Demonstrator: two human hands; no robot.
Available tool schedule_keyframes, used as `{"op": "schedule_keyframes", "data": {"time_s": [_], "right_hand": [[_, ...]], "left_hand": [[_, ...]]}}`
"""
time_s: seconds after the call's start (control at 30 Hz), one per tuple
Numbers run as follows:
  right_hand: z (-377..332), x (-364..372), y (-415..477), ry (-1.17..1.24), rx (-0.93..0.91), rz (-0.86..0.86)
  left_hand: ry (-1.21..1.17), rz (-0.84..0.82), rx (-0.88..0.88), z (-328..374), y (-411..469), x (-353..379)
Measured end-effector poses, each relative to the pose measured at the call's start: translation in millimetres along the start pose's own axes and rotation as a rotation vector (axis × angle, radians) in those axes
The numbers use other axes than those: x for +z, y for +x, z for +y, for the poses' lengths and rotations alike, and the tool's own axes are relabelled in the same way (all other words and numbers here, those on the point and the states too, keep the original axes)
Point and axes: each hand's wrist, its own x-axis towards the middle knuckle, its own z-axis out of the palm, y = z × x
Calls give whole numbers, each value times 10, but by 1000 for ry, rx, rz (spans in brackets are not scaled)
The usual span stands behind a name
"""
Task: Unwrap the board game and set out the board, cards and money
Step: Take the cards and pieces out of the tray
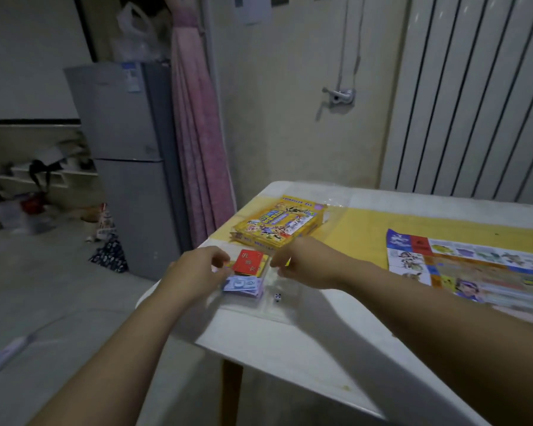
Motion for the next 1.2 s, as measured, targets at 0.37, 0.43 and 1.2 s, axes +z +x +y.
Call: {"op": "schedule_keyframes", "data": {"time_s": [0.37,0.43,1.2], "right_hand": [[-331,84,271,-160,-101,-177],[-338,149,296,-214,-64,-197],[-590,57,667,-531,-344,-487]], "left_hand": [[113,-204,40,78,68,3],[110,-207,-5,96,91,-24],[127,-296,3,-80,119,-99]]}}
